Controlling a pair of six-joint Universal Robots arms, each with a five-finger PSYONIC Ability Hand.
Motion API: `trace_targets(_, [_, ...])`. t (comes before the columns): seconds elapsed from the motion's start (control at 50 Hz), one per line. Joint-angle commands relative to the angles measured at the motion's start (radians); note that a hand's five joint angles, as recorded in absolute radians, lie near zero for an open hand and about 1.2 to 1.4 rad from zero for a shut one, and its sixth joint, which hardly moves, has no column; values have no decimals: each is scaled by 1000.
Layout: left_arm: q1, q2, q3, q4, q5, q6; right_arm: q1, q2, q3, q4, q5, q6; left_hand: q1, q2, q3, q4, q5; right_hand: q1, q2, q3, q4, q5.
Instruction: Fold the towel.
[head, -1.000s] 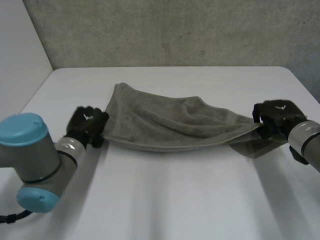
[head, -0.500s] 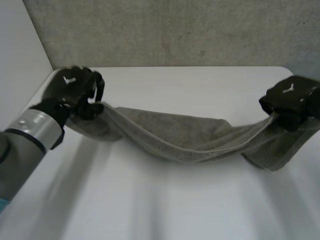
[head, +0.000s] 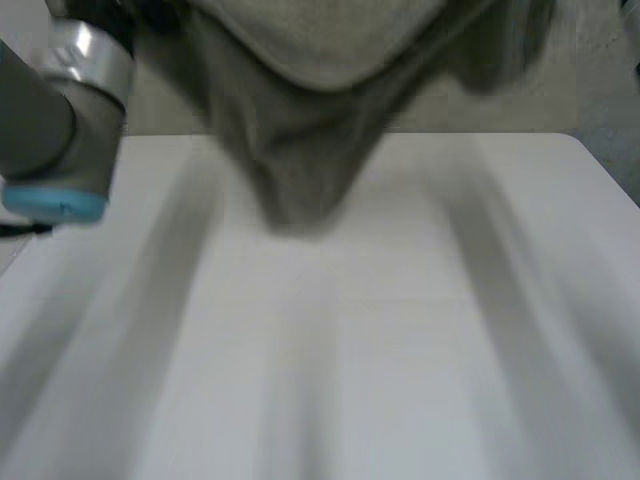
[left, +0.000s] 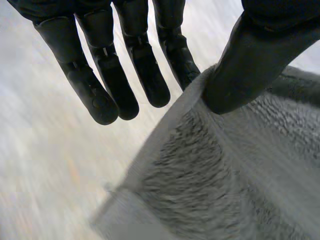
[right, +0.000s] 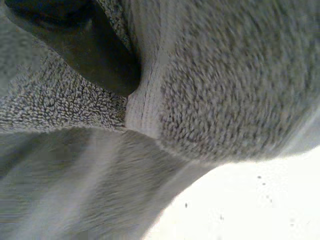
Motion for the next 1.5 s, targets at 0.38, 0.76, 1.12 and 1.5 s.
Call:
trace_targets(0.38, [165,23,-642,131,178,-8,-45,321,83,506,-115,-382,39,39,17,40,27,98,55,51,66,51])
trace_targets(0.76, [210,289,-969,114,288,183,-68,98,399,587,-103,-315,39,39,17,40,27,98,55,51,66,51])
trace_targets(1.12, [257,528,-997,-25,339,81,-114,-54,382,903,-155,-379,39,39,17,40,27,98,55,51,66,51])
trace_targets(1.5, [82,-41,-346,-225,97,168,53,283,-116,579,90,-435,39,39,17,40,27,98,55,51,66,51])
